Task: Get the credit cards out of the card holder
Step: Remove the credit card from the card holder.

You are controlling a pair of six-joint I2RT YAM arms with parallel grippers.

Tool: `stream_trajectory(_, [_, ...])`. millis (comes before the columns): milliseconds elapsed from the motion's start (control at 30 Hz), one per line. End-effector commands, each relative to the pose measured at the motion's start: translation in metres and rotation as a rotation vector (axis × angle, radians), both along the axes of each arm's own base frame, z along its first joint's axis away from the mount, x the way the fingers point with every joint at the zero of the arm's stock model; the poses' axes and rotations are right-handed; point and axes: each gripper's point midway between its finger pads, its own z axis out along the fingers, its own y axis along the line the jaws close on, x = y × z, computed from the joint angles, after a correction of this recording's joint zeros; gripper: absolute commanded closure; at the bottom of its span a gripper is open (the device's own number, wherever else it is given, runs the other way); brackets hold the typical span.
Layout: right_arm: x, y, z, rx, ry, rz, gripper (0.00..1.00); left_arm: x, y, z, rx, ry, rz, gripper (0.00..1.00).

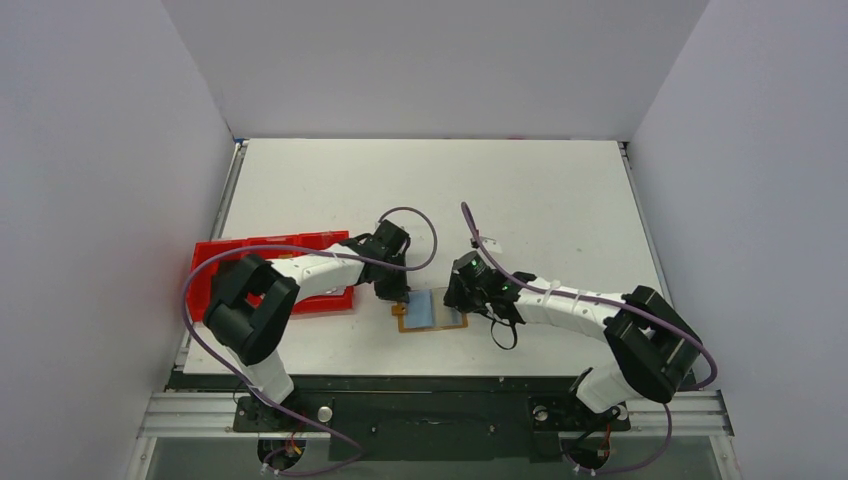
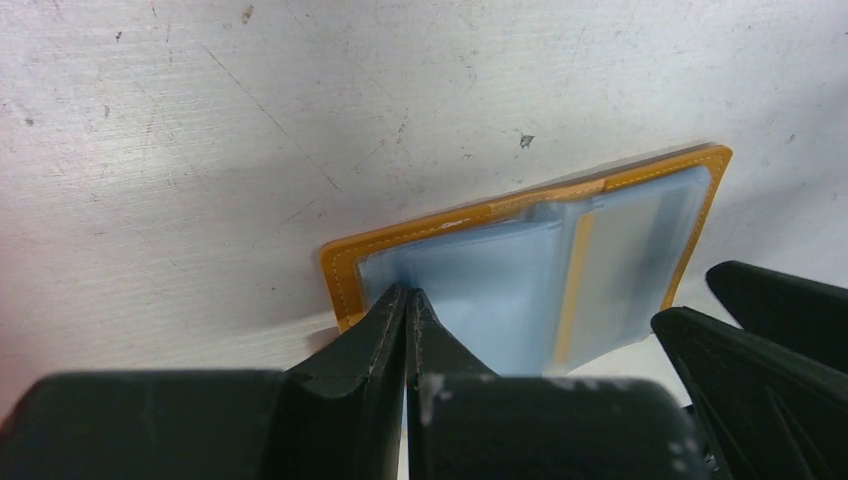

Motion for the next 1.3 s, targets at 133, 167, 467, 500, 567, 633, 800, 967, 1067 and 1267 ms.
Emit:
stream_trajectory(133, [-0.010, 0.005, -0.011, 0.012, 0.002, -0.028, 0.73, -0.016, 0.008, -0.022, 0.044, 0.052, 0.031, 1.00])
stream_trajectory(167, [-0.010, 0.005, -0.011, 0.011, 0.001, -0.029, 0.74, -0.016, 0.009, -0.022, 0.044, 0.052, 0.031, 1.00])
stream_trajectory(467, [-0.009, 0.002, -0.024, -0.040, 0.025, -0.050, 0.85, -0.020, 0.013, -0.025, 0.051, 0.057, 0.032, 1.00])
stream_trajectory(500, [-0.010, 0.004, -0.025, -0.038, 0.028, -0.047, 0.85, -0.021, 0.013, -0.025, 0.052, 0.058, 0.032, 1.00])
stream_trajectory(567, [-0.012, 0.008, -0.027, -0.034, 0.035, -0.035, 0.86, -0.021, 0.013, -0.026, 0.051, 0.058, 0.032, 1.00])
stream_trajectory(633, [-0.014, 0.016, -0.029, -0.026, 0.044, -0.014, 0.86, -0.022, 0.013, -0.027, 0.050, 0.063, 0.030, 1.00])
stream_trajectory(800, [-0.018, 0.038, -0.029, 0.013, 0.053, 0.035, 0.87, -0.022, 0.011, -0.027, 0.044, 0.062, 0.029, 1.00])
stream_trajectory(967, [-0.018, 0.043, -0.031, 0.025, 0.057, 0.042, 0.88, -0.020, 0.009, -0.019, 0.029, 0.048, 0.015, 1.00])
stream_trajectory(1067, [-0.019, 0.043, -0.032, 0.029, 0.060, 0.045, 0.89, -0.018, 0.007, -0.003, 0.019, 0.031, -0.003, 1.00])
stream_trajectory(1267, [-0.019, 0.045, -0.033, 0.070, 0.058, 0.039, 0.91, -0.006, -0.015, 0.052, -0.083, -0.029, -0.048, 0.98])
